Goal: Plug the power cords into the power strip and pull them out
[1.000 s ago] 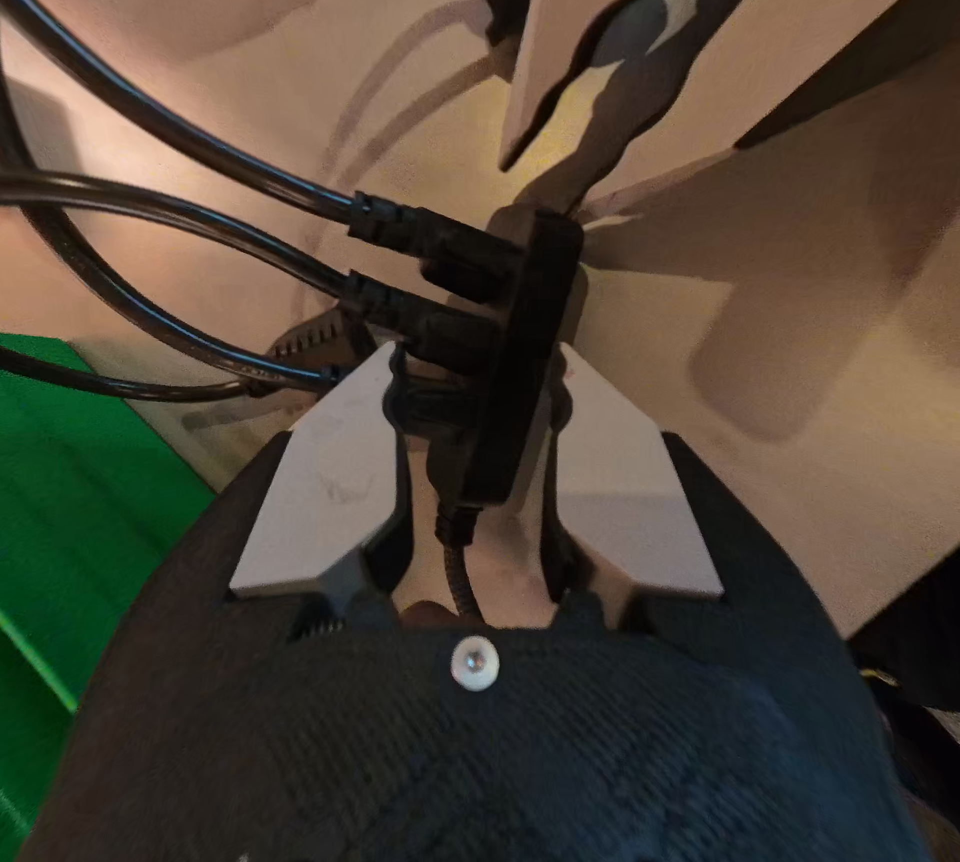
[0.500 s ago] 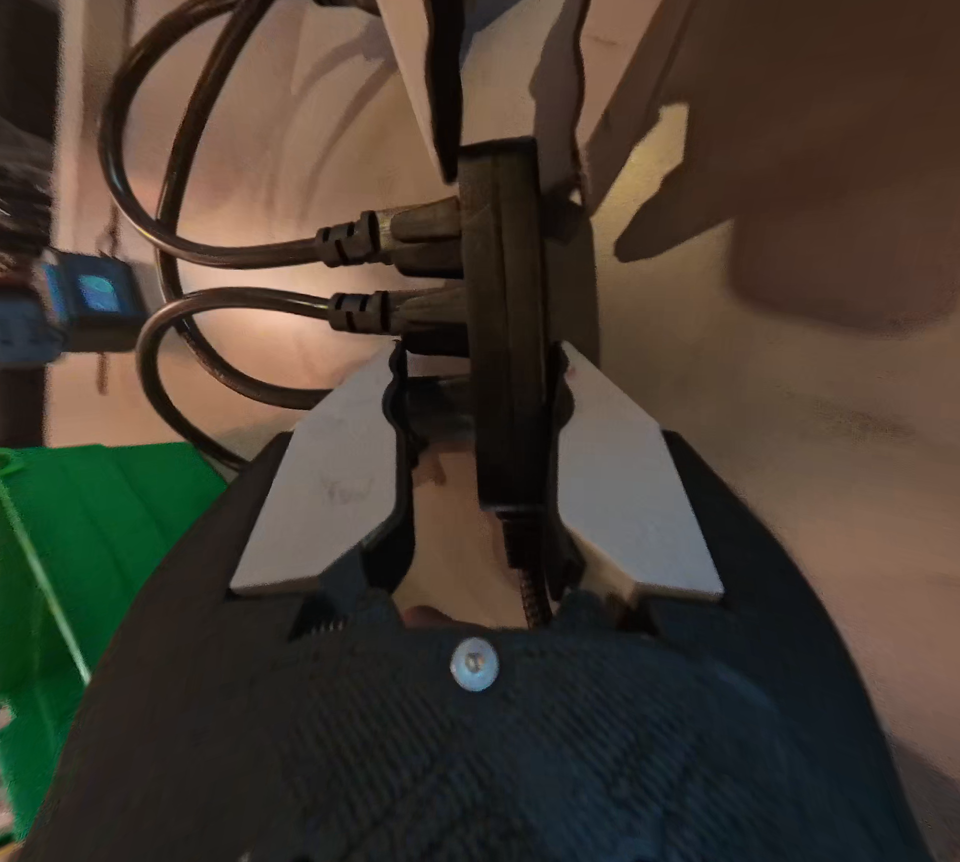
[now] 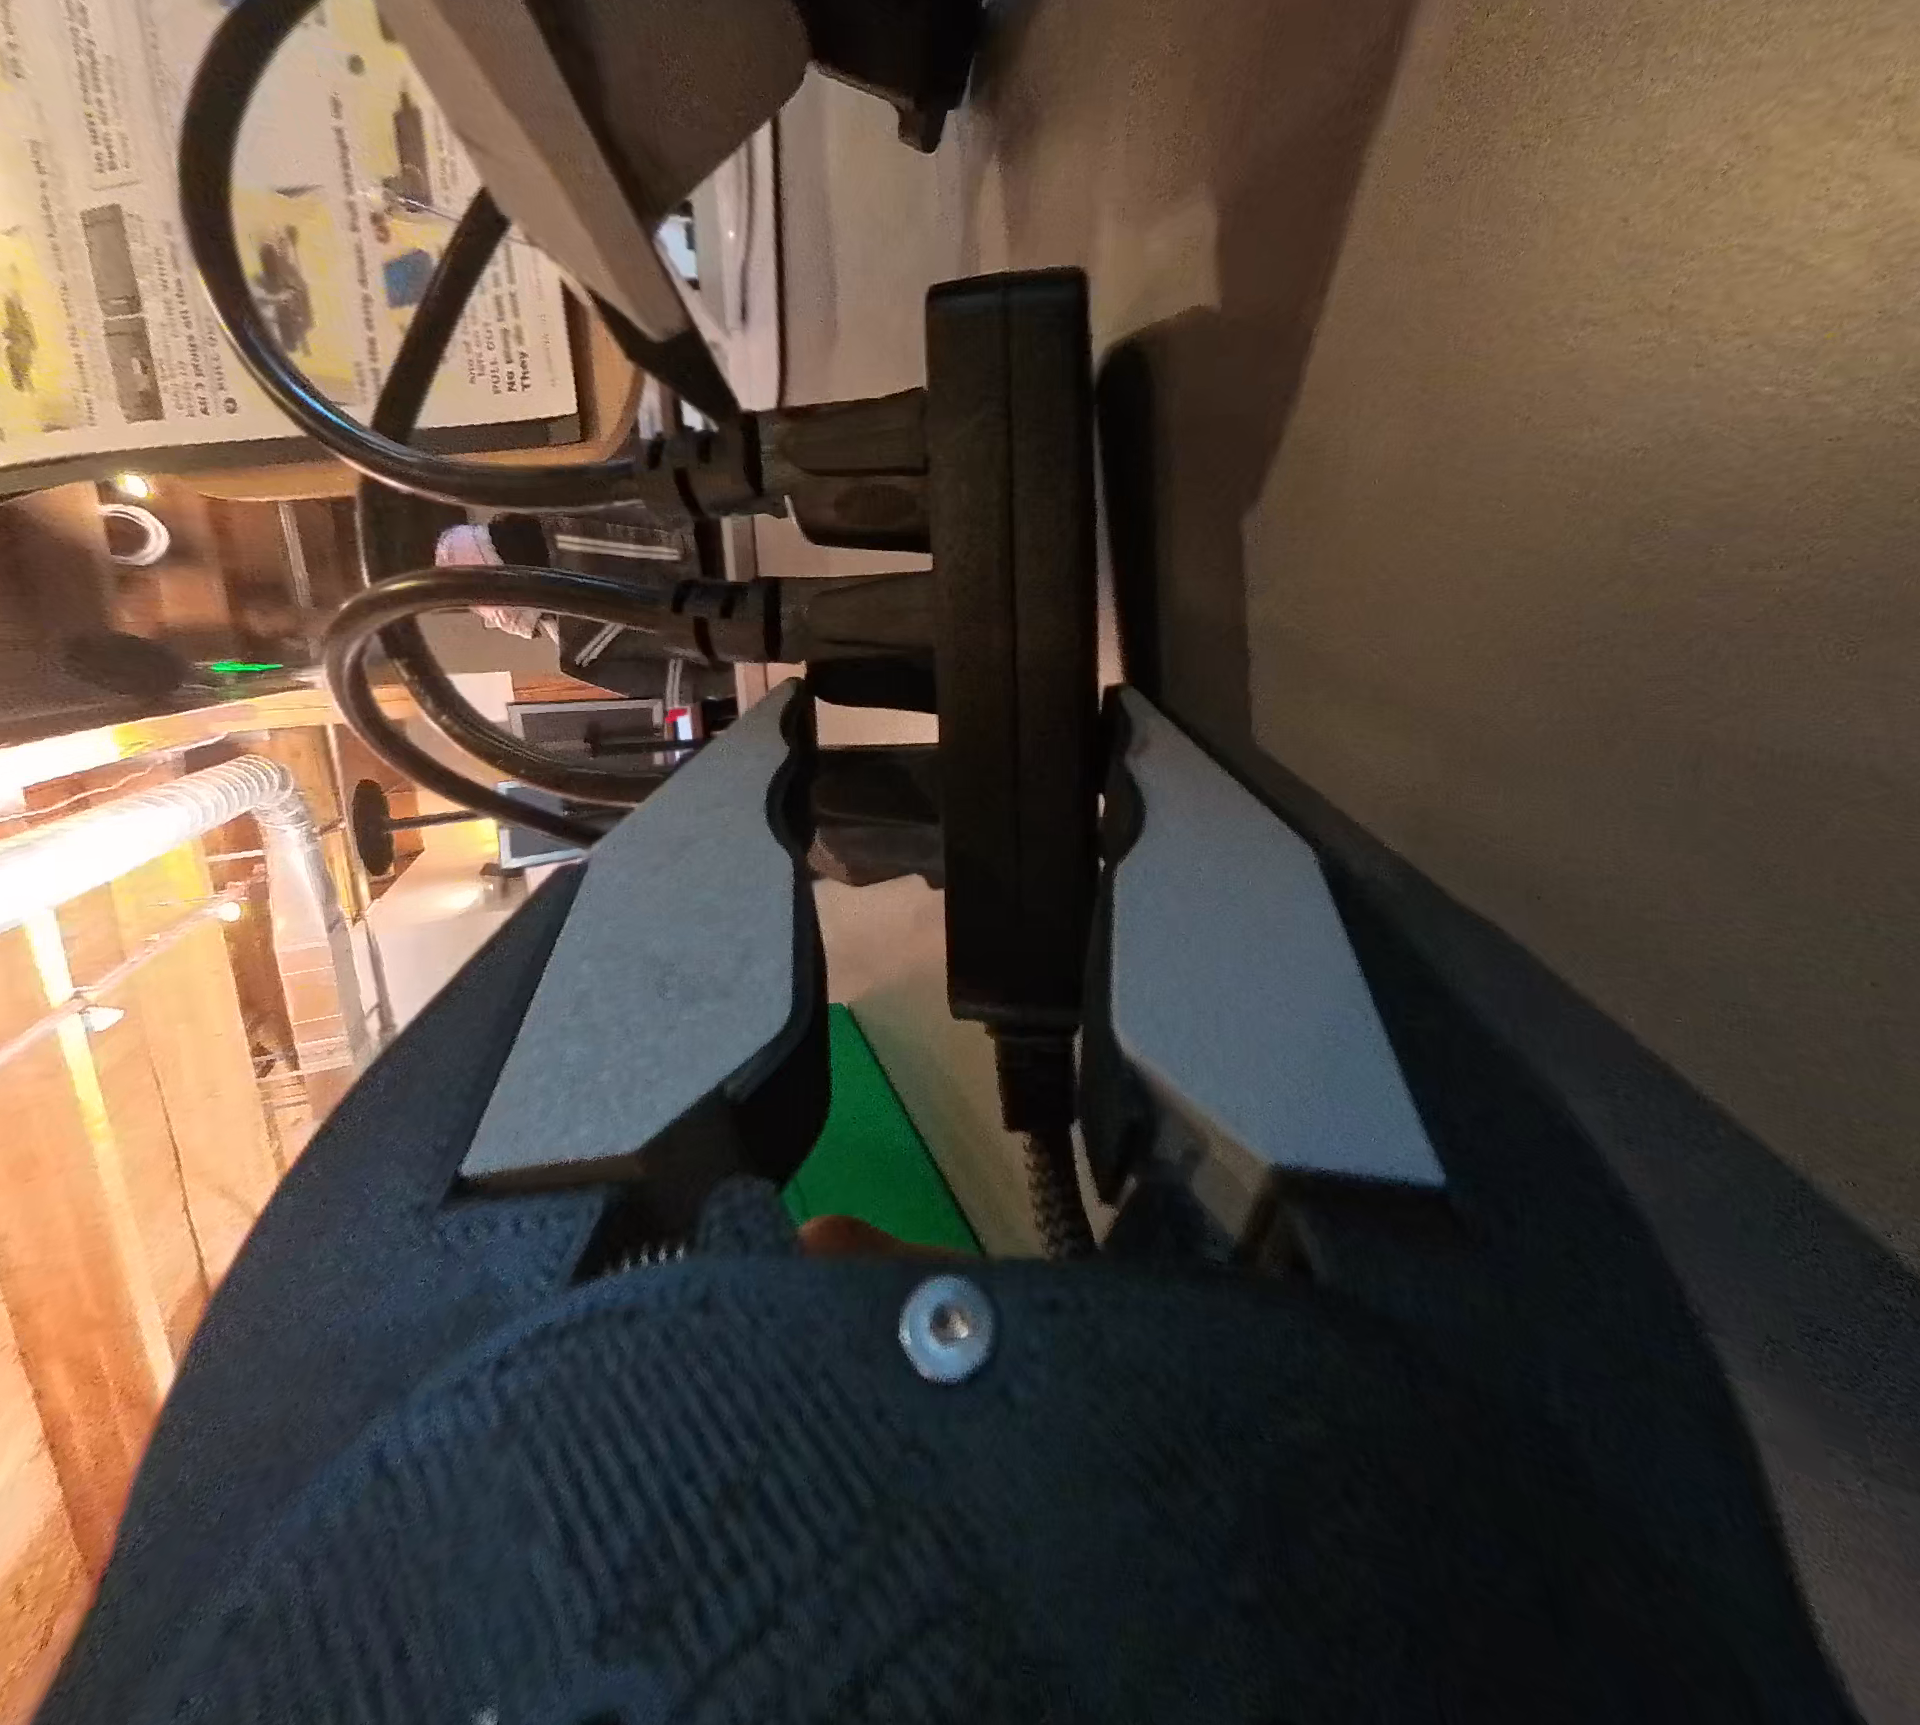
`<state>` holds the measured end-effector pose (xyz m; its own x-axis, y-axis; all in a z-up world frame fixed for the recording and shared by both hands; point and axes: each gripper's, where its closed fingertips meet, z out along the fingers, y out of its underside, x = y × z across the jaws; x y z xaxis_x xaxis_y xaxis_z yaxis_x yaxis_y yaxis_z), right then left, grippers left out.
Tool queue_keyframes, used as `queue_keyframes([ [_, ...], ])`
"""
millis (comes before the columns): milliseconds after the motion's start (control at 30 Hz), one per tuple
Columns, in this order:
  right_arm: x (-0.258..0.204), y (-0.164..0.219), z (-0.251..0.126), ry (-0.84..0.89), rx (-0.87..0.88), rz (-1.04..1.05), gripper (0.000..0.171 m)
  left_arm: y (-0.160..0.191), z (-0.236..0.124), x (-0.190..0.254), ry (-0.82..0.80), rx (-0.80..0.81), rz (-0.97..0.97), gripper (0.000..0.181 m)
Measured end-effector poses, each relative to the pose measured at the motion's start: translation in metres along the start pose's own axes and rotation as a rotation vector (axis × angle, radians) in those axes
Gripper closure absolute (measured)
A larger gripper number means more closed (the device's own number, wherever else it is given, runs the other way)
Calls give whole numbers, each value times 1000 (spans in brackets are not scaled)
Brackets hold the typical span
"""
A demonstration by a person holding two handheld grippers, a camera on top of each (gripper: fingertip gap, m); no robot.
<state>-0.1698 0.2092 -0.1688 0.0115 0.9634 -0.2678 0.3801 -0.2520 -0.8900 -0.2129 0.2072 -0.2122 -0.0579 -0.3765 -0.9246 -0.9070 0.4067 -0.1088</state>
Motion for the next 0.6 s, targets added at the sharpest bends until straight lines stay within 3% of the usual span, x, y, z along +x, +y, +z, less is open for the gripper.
queue_keyframes([
  [233, 5, 16, 19, 116, -126, -37, 129, 0, 0, 0, -31, 16, -34, 129],
  [300, 1, 13, 24, 100, -119, -4, 138, -1, 1, -1, -32, 25, -53, 129],
  [367, 1, 15, 29, 109, -147, 45, 132, -6, 2, -1, -34, 45, -77, 129],
  [600, 2, 26, 29, 136, -213, 73, 141, -10, 3, -1, -34, 67, -93, 129],
])
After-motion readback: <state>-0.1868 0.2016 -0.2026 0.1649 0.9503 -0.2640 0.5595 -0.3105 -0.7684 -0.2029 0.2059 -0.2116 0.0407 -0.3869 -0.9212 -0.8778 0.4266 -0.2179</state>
